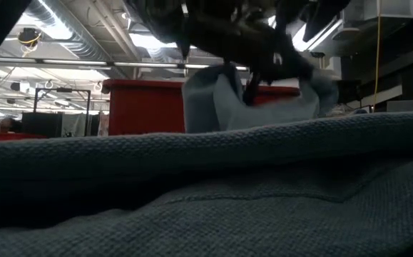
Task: Fold laundry
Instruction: Fold the light blue pants
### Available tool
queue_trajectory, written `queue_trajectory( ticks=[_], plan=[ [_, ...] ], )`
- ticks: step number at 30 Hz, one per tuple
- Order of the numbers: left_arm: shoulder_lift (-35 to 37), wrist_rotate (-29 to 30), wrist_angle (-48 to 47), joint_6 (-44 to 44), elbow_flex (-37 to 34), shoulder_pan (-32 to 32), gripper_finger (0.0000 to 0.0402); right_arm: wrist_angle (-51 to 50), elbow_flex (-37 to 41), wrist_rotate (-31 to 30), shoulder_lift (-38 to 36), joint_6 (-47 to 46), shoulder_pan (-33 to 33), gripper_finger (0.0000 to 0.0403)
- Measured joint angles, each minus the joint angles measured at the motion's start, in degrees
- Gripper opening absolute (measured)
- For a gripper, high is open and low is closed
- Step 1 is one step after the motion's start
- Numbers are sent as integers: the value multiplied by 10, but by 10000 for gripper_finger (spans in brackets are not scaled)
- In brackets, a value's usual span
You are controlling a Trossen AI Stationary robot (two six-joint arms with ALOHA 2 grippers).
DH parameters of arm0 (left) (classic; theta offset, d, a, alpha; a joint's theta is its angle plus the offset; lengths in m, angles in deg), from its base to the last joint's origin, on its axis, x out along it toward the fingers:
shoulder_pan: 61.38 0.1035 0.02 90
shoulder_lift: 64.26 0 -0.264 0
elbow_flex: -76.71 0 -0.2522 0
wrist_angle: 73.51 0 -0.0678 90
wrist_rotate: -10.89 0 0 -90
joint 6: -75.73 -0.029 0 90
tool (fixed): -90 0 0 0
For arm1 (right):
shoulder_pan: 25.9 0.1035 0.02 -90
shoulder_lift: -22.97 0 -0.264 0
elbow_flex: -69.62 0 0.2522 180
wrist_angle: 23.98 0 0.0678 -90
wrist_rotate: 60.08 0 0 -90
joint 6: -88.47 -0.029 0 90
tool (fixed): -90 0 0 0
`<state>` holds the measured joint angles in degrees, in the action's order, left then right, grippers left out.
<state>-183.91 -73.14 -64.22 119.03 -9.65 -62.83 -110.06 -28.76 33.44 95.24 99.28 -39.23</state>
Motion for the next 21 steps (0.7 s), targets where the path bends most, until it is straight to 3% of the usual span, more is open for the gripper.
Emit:
queue_trajectory(
  ticks=[9, 17, 21],
  plan=[
    [-26, 18, 8, -3, 0, 1, 15, 4, 0, 1, 0, 0, -29, 172],
    [-26, 18, 26, -4, 0, 16, 94, 4, 0, 12, 0, 0, -28, 172],
    [-25, -29, 43, -33, 0, 30, 125, 2, 0, 32, 0, 1, -28, 172]
  ],
)
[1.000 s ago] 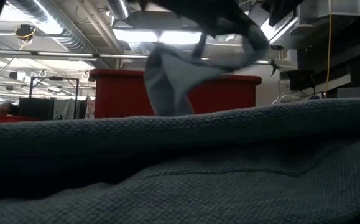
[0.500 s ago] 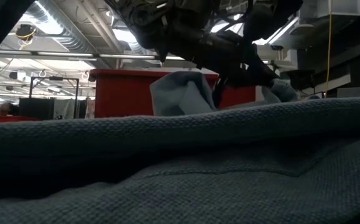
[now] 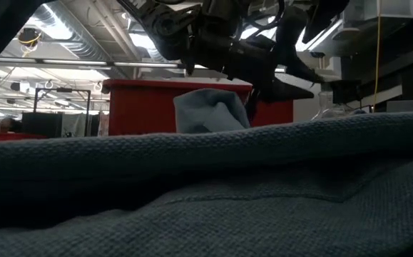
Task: Fold laundry
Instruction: Fold the light blue pants
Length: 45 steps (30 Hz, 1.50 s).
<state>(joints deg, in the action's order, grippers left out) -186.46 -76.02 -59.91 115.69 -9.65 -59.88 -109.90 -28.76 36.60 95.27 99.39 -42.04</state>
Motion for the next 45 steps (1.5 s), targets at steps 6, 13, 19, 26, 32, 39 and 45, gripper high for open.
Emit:
queue_trajectory(
  ticks=[6, 13, 19, 26, 32, 39, 45],
  plan=[
    [35, -112, -11, -73, 0, 38, 135, 0, 0, 117, 0, 1, 0, 172],
    [140, -131, -237, -203, 1, 70, 135, 1, 0, 168, 0, -17, 53, 172],
    [215, -128, -430, -255, 1, 66, 135, 86, 35, 79, 4, -115, 152, 172],
    [238, -126, -572, -256, 1, 44, 135, 223, 136, -2, 30, -184, 253, 172],
    [237, -74, -646, -256, 1, 18, 135, 312, 209, -55, 79, -186, 309, 172],
    [237, -36, -655, -257, 0, -10, 135, 318, 243, -107, 157, -186, 339, 172],
    [237, -21, -655, -257, 0, -26, 135, 320, 244, -120, 217, -180, 347, 172]
  ],
)
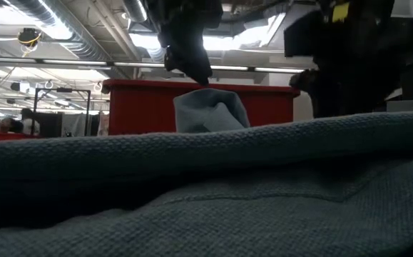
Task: Fold laundry
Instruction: Fold the light blue pants
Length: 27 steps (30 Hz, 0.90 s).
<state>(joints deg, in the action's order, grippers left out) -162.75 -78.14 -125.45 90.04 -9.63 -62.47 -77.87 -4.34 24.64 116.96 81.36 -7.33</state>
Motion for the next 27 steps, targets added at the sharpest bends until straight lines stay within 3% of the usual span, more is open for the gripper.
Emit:
queue_trajectory(
  ticks=[6, 11, 14, 19, 21, 27],
  plan=[
    [0, 0, 0, 0, 0, -5, 135, -2, 0, -72, 28, -1, -1, 172],
    [0, 1, -4, 0, 0, -5, 135, -3, 0, -77, 28, -1, -2, 163],
    [0, 1, -4, 0, 0, -4, 135, -4, 0, -75, 28, -1, -2, 130],
    [0, 4, -24, 0, 0, 1, 135, -7, 0, -72, 25, -1, -2, 33],
    [0, 15, -45, 0, 0, 3, 135, -8, 0, -72, 19, 1, -2, 13],
    [0, 58, -89, -1, 0, 4, 135, -10, 0, -67, -11, 0, -2, 44]
  ],
)
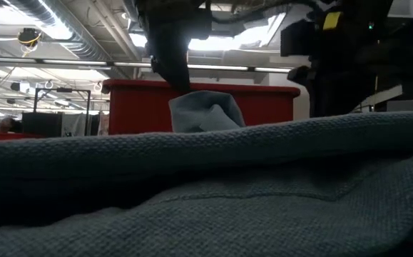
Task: Fold laundry
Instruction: Fold the light blue pants
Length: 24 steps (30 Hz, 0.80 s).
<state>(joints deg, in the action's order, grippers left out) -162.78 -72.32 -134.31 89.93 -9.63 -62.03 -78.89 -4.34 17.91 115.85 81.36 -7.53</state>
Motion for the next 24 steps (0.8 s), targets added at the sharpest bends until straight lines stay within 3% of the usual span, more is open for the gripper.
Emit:
queue_trajectory(
  ticks=[7, 17, 24],
  plan=[
    [-8, 3, 3, -50, 0, 0, 135, -9, 0, 0, -36, 0, 0, 10],
    [-54, 16, -1, -109, 0, 0, 135, -21, 0, -7, -112, -2, 0, 15],
    [-54, 62, -3, -144, 0, 0, 135, -87, 0, -81, -179, -75, 0, 15]
  ],
)
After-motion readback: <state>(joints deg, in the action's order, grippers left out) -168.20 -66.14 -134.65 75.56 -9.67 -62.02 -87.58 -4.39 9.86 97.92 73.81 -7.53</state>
